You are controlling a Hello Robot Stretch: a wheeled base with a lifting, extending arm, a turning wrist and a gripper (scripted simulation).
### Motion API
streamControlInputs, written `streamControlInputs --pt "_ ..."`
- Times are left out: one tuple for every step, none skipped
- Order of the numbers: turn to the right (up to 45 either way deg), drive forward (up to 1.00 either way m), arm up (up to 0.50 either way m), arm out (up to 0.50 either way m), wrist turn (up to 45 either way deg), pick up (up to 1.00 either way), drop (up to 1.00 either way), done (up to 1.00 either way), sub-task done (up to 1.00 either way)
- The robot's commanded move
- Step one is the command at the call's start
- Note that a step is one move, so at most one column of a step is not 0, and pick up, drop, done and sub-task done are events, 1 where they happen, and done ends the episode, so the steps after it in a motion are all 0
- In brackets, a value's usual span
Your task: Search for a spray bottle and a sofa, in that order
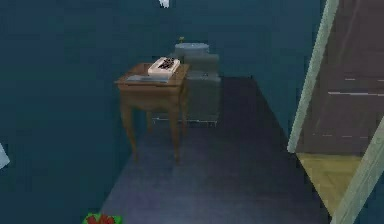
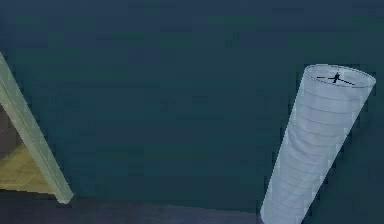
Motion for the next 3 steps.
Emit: streamControlInputs --pt "0.0 1.00 0.00 0.00 0.0 0.00 0.00 0.00 0.00" --pt "0.0 0.35 0.00 0.00 0.0 0.00 0.00 0.00 0.00" --pt "33.0 0.00 0.00 0.00 0.0 0.00 0.00 0.00 0.00"
